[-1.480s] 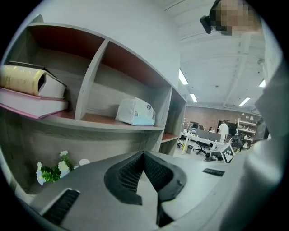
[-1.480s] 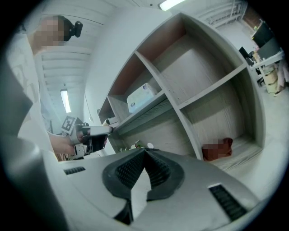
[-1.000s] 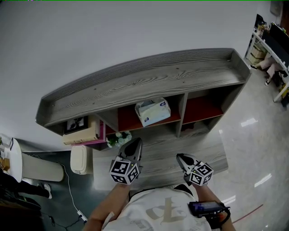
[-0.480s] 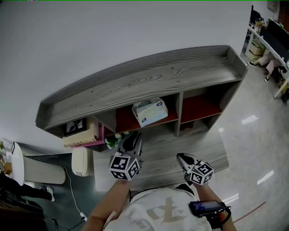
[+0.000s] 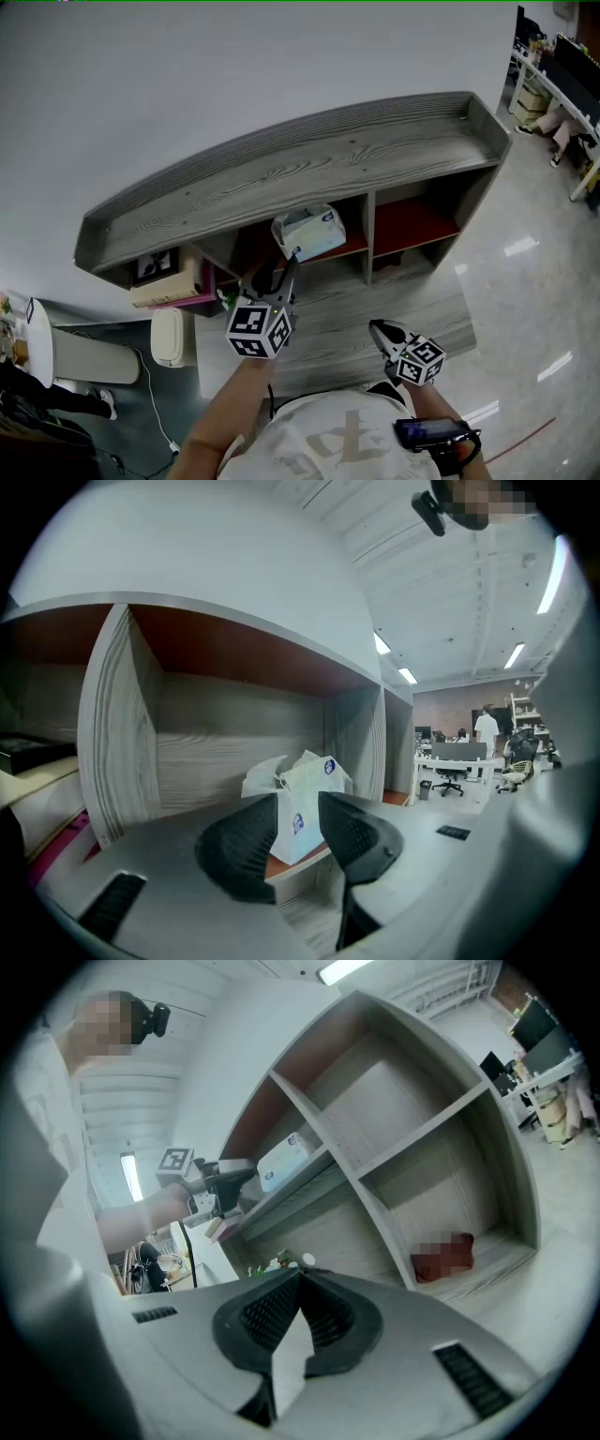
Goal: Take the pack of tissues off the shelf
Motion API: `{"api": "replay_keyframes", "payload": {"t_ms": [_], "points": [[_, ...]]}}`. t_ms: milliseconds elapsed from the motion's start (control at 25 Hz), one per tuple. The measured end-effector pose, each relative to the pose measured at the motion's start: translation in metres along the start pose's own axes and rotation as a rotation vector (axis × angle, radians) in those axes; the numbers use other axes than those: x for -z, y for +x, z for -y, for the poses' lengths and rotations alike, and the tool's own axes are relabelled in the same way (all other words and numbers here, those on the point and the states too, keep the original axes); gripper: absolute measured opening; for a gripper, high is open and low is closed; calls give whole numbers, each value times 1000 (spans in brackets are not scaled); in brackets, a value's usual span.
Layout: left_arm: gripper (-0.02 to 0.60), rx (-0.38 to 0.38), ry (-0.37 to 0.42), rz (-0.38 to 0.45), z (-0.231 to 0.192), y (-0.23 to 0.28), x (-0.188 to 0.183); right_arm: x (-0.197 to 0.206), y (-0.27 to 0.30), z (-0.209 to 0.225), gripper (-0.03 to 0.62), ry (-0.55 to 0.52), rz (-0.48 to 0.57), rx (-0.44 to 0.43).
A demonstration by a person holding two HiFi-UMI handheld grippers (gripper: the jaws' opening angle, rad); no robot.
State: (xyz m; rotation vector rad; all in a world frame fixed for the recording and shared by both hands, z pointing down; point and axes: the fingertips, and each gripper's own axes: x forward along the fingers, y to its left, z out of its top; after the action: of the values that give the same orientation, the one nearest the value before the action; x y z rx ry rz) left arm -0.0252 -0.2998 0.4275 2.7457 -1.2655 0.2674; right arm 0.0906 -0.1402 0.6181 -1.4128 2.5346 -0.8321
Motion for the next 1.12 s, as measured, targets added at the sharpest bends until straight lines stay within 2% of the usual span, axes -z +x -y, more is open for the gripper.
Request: {"api": "replay_keyframes", "payload": {"t_ms": [200,240,280,760,800,840,1040,1120], "points": [[147,-30,8,-23,-5,11,-6,1,-4,4,6,11,2,4],[184,-33,8,-28,-5,13,-6,1,-5,5,5,13,2,4],[193,-36,9,-35,-6,14,-6,1,-5,6,5,15,2,4],[193,-112,5,-97,-19,25,-3,0,-8,16,5,23,-8,-10],[203,-112,1,-107,-19,27,-1,-1,-9,17,6,24,-10,-11],[240,-108,-5,-119,-19,29,1,-1,-9,18,6,26,-11,-12],[239,-105,-24,-147,-18,36,6,-2,-10,23,6,28,-16,-23],[202,-107,-25,-146,-17,36,6,-2,-11,26,6,29,-20,-28]]}}
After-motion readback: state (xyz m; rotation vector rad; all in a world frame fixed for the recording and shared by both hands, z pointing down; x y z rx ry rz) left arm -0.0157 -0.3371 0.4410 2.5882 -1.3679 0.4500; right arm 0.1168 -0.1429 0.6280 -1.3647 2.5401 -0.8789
